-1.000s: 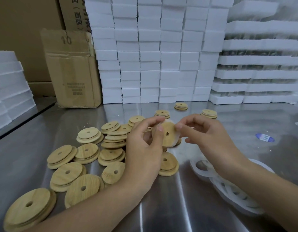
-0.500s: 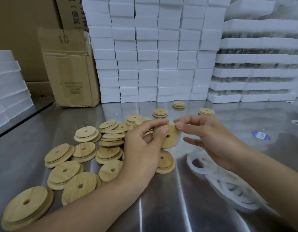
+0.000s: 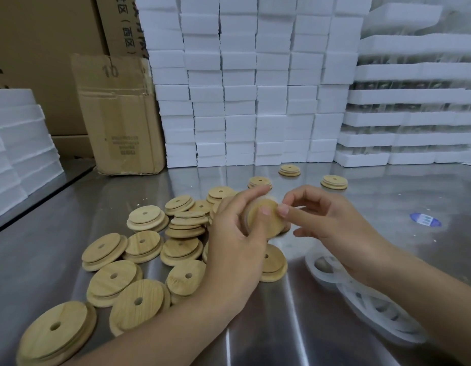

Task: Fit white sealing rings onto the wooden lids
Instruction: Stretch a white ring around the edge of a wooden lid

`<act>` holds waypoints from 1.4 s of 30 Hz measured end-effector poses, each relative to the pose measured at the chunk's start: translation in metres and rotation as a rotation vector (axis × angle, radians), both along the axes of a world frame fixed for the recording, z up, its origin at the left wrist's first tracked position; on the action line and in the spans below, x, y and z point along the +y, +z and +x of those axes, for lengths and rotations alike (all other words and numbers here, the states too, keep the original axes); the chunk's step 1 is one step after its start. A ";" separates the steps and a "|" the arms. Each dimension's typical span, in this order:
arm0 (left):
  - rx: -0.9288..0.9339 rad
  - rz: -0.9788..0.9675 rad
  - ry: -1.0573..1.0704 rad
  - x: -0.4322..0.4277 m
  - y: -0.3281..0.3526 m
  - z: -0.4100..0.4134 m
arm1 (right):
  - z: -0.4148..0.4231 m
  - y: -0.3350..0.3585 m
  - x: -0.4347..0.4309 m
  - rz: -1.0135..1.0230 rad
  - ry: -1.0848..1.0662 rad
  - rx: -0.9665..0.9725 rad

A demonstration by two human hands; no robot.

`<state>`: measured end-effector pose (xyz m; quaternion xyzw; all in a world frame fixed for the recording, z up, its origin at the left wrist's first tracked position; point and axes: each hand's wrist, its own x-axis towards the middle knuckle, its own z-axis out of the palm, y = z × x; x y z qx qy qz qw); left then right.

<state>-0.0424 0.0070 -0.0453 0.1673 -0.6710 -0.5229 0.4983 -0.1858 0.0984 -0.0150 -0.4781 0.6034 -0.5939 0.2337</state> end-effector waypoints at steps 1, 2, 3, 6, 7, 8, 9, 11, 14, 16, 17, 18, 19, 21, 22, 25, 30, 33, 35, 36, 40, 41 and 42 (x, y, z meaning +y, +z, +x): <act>-0.009 -0.005 -0.017 0.001 0.000 0.000 | 0.000 0.000 0.000 -0.029 0.007 0.003; -0.011 -0.002 -0.032 0.000 -0.001 -0.001 | -0.001 0.000 0.000 -0.051 0.019 0.003; -0.008 0.009 -0.045 0.000 -0.002 -0.001 | -0.001 0.000 0.000 -0.060 0.027 0.002; -0.014 0.039 -0.071 -0.002 -0.003 0.000 | -0.002 -0.001 -0.001 -0.045 0.036 0.014; -0.020 0.041 -0.069 -0.002 -0.002 0.000 | -0.003 -0.001 -0.001 -0.035 0.034 0.025; -0.026 0.043 -0.067 -0.002 -0.002 0.000 | -0.003 -0.001 -0.001 -0.023 0.031 0.049; -0.031 0.044 -0.064 -0.002 -0.002 0.000 | -0.003 -0.001 0.000 -0.008 0.028 0.081; -0.036 0.032 -0.057 -0.002 -0.002 -0.001 | 0.000 -0.001 0.000 0.007 0.026 0.129; -0.034 0.008 -0.061 0.000 0.000 0.000 | 0.002 0.000 -0.002 -0.040 -0.017 0.099; -0.036 0.000 -0.068 0.002 0.002 0.000 | 0.001 0.001 -0.002 -0.049 -0.037 0.009; -0.039 0.004 -0.067 0.003 0.003 0.000 | 0.000 0.002 -0.002 -0.037 -0.026 -0.035; -0.041 0.010 -0.065 0.004 0.003 0.000 | -0.002 0.002 -0.002 -0.018 -0.013 -0.064; -0.040 0.014 -0.058 0.004 0.003 0.001 | -0.004 0.003 -0.002 -0.001 -0.011 -0.086; -0.030 0.019 -0.025 0.003 0.002 0.002 | -0.010 0.006 -0.002 0.001 -0.061 -0.158; -0.022 0.025 -0.006 0.002 0.002 0.003 | -0.014 0.008 -0.001 -0.014 -0.103 -0.203; -0.001 0.041 0.017 0.000 0.002 0.005 | -0.023 0.013 0.002 -0.027 -0.187 -0.265; -0.001 -0.029 0.055 0.001 0.003 0.003 | -0.004 0.000 -0.001 0.040 -0.097 -0.052; -0.007 -0.028 0.090 -0.002 0.003 0.002 | 0.003 -0.001 -0.001 -0.035 -0.065 0.046; -0.006 -0.019 0.092 -0.003 0.002 0.002 | 0.002 -0.001 -0.001 -0.072 -0.091 0.129; -0.005 -0.019 0.087 -0.003 0.002 0.002 | 0.001 -0.002 -0.002 -0.081 -0.108 0.147; -0.009 -0.021 0.046 -0.003 0.001 0.001 | 0.000 -0.003 -0.002 -0.067 -0.145 0.127; -0.015 -0.018 0.037 -0.003 0.001 0.000 | 0.000 -0.004 -0.002 -0.052 -0.151 0.137; -0.026 -0.021 0.031 -0.003 0.001 0.000 | 0.000 -0.005 -0.002 -0.036 -0.154 0.151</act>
